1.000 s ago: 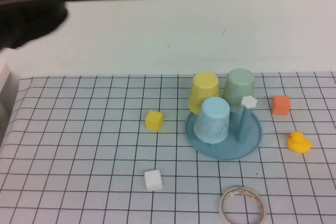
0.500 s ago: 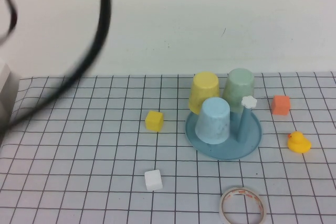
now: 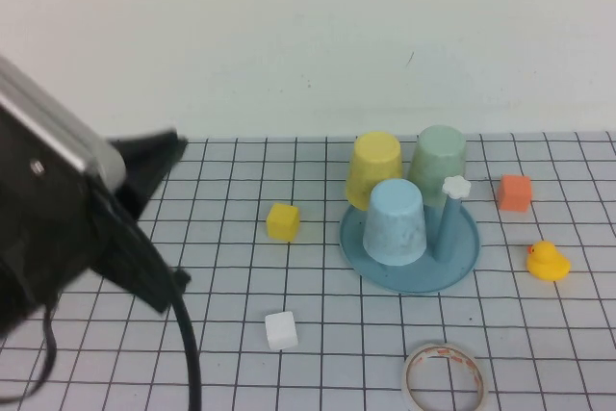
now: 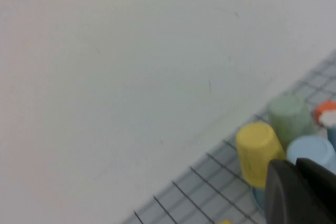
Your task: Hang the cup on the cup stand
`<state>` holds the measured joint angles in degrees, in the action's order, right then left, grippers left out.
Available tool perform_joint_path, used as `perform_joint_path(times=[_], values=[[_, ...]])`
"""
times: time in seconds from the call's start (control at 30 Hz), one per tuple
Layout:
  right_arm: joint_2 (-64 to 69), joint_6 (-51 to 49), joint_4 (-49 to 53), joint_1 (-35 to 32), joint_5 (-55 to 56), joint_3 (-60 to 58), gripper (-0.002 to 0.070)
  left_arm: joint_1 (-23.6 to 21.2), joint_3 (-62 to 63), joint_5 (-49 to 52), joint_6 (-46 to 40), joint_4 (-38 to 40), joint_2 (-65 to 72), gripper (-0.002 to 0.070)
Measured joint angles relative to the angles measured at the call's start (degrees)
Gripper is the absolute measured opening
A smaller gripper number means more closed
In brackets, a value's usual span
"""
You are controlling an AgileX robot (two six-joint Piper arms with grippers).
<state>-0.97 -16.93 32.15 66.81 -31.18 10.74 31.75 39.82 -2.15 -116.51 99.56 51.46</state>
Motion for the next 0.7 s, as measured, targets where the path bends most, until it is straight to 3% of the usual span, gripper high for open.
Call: perform_joint_path(times=[0.43, 0.7], values=[[0.0, 0.0, 0.0, 0.0, 0.8, -0.3, -0.0001, 0.0, -16.8, 0.0, 0.0, 0.0, -1.3, -0.0001], [0.0, 0.0, 0.0, 0.2, 0.8, -0.3, -0.0001, 0.0, -29.9, 0.1, 0.0, 0.0, -10.7, -0.0001]])
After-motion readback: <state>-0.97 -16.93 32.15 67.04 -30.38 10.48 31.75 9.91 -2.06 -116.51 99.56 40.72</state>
